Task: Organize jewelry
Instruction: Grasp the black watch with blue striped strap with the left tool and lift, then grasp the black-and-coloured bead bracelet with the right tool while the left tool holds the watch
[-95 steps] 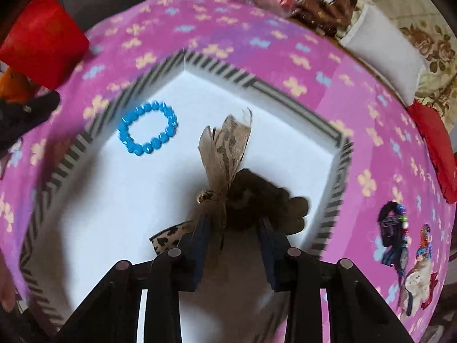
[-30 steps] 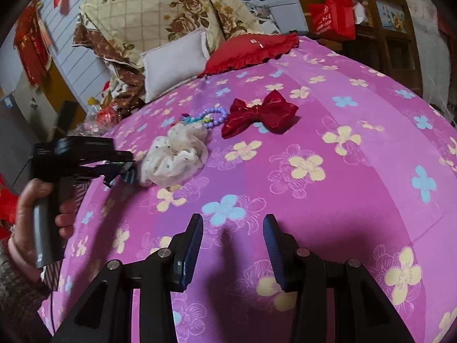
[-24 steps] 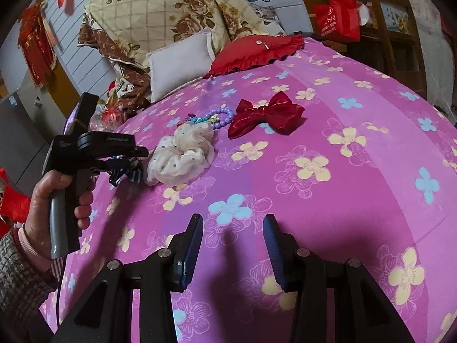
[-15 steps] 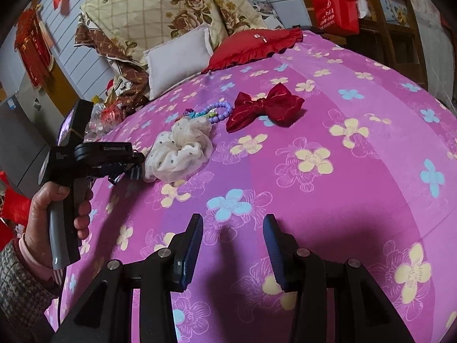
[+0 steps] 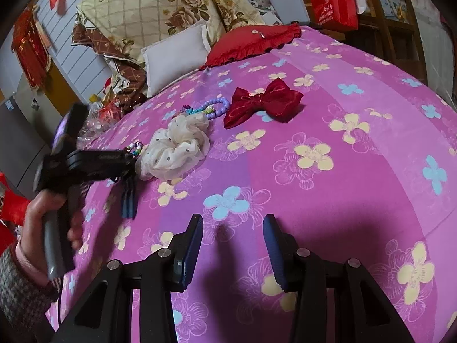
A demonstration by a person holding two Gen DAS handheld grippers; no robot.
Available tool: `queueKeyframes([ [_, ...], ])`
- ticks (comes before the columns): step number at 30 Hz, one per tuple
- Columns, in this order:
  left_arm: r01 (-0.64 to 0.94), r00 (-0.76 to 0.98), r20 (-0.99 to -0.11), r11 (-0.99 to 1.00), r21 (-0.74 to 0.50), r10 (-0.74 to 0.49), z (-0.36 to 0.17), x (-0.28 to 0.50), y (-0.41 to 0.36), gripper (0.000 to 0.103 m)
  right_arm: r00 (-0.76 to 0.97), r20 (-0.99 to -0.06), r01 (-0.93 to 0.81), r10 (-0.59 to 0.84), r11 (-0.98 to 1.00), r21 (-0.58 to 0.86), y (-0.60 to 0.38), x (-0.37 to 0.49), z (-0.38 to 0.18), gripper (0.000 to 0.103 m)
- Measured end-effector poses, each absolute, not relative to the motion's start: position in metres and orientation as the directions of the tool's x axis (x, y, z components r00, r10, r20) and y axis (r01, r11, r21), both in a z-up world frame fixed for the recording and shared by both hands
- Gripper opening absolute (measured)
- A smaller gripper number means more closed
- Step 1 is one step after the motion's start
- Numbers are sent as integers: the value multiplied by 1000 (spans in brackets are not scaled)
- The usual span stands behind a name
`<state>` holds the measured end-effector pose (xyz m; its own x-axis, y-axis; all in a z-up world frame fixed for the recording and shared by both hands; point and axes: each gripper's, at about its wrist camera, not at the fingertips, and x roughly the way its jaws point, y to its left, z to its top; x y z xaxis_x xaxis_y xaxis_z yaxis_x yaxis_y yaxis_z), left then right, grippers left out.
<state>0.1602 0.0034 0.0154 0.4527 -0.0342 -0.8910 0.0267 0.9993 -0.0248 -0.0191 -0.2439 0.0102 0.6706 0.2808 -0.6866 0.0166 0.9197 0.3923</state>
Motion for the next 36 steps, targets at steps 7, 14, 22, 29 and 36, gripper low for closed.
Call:
queueKeyframes([
  [7, 101, 445, -885, 989, -105, -139, 27, 72, 35, 41, 674, -697, 24, 246, 935, 353, -238, -20, 11, 42],
  [14, 94, 441, -877, 982, -166, -191, 22, 4, 81, 41, 683, -708, 76, 180, 946, 314, -239, -22, 12, 42],
  [22, 127, 487, -854, 983, -136, -181, 23, -13, 107, 41, 656, -753, 33, 55, 994, 101, -204, -27, 31, 42],
  [29, 190, 495, -843, 973, -132, -211, 15, 3, 112, 41, 638, -755, -71, 149, 988, 136, -156, 2, 83, 42],
  [36, 258, 535, -790, 948, -184, -299, 12, -1, 119, 41, 576, -797, -108, 183, 983, 148, -94, 76, 90, 42],
])
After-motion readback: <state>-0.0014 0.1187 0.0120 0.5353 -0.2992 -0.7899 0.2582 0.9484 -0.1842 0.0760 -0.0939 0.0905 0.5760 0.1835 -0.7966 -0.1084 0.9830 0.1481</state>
